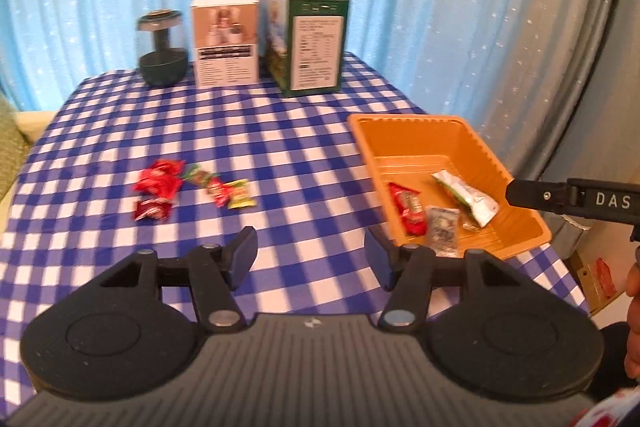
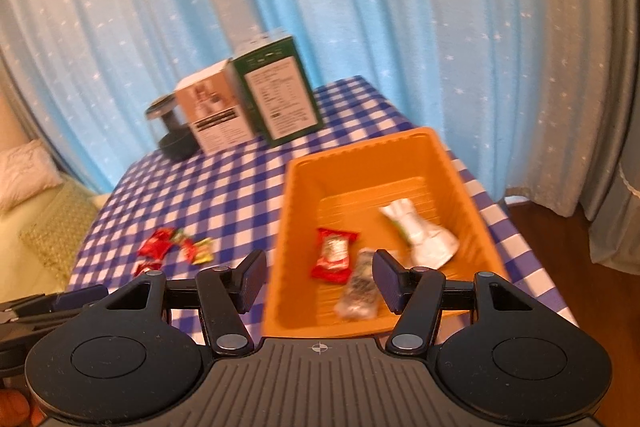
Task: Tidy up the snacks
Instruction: 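Withdraw both tools from the tray toward the remaining candies, then grasp the yellow-wrapped candy with the right tool while the left tool grasps a red candy pack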
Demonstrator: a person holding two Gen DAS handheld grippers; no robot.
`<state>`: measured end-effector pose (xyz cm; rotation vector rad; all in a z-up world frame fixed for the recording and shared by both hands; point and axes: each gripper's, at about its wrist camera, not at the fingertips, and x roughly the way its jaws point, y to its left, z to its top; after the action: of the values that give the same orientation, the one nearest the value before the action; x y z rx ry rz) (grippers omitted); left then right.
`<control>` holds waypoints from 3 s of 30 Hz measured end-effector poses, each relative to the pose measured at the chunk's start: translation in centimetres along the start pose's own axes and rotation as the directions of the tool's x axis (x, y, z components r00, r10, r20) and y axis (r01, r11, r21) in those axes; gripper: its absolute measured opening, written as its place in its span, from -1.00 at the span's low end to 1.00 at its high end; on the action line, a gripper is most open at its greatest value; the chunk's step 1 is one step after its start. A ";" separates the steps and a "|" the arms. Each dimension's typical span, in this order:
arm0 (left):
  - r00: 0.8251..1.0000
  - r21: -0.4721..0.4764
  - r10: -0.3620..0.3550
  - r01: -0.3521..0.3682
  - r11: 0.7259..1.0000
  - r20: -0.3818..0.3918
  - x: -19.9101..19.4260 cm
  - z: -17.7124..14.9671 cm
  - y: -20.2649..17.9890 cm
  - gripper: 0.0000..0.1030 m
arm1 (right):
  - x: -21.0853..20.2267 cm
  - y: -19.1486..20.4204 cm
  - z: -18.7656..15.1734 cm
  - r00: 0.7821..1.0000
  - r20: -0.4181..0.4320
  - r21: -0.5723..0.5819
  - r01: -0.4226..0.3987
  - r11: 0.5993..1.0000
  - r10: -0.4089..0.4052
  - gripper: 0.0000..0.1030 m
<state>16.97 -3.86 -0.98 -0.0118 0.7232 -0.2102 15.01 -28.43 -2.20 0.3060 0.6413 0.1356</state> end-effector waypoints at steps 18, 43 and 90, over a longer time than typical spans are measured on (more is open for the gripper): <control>0.989 -0.087 0.149 -0.146 0.985 0.020 -3.4 -1.1 8.5 0.12 | 3.2 8.2 -1.6 0.993 -0.050 -0.122 -0.108 0.987 0.102 0.15; 0.982 -0.109 0.184 -0.189 0.976 -0.052 9.5 0.3 16.0 0.14 | 18.7 13.2 -2.5 0.985 -0.101 -0.262 -0.161 0.952 0.139 0.14; 0.991 -0.116 0.086 -0.098 0.988 -0.104 17.9 0.7 18.8 -0.22 | 25.7 13.7 -2.0 0.991 -0.120 -0.291 -0.086 0.953 0.053 -0.48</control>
<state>33.98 11.01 -13.74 -0.0839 0.8321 -0.0783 33.76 -9.38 -13.86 0.0315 0.7101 0.3145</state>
